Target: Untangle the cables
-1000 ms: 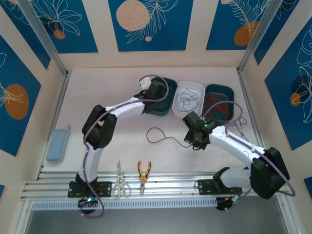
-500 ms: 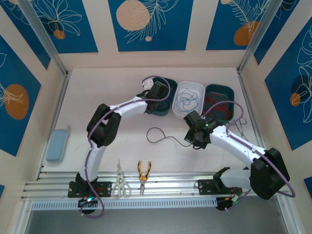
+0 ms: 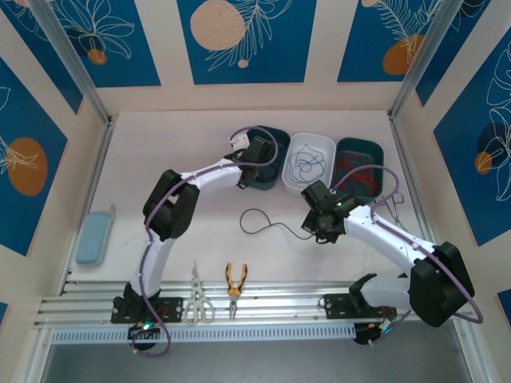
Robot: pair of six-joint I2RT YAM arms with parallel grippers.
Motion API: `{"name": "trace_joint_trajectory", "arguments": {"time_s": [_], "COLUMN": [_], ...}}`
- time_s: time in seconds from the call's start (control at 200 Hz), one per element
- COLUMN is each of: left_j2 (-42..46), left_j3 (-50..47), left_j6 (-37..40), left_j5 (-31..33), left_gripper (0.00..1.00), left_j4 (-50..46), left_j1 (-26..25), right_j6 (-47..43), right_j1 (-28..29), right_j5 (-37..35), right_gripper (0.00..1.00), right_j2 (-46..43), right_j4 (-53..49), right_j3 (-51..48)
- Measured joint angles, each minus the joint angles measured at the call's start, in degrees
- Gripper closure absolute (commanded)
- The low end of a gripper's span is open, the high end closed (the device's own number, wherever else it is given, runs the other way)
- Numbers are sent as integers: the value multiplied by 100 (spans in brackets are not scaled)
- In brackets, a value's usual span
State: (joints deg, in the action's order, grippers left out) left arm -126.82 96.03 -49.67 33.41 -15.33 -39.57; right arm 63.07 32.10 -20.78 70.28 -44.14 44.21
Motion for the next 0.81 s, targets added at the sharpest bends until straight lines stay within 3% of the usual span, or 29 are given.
{"name": "trace_joint_trajectory", "arguments": {"time_s": [0.35, 0.485, 0.61, 0.68, 0.695, 0.805], "left_j2": [-2, -2, 11, 87, 120, 341], "left_j3": [160, 162, 116, -24, -50, -199], "left_j6": [-391, -385, -385, -328, -289, -199], "left_j5": [70, -114, -339, -442, -466, -533], "left_gripper": [100, 75, 60, 58, 53, 39], "left_j4": [-354, -302, -83, 33, 37, 142], "left_j1": [-28, -48, -48, -50, -50, -59], "right_j6": [-20, -22, -22, -39, -44, -66], "right_j1": [-26, -26, -26, -28, -31, -31], "right_j5": [26, 24, 24, 22, 24, 22], "right_gripper": [100, 100, 100, 100, 100, 100], "right_j2": [4, 4, 0, 0, 0, 0], "right_j4": [22, 28, 28, 28, 28, 31], "right_j3": [0, 0, 0, 0, 0, 0]}}
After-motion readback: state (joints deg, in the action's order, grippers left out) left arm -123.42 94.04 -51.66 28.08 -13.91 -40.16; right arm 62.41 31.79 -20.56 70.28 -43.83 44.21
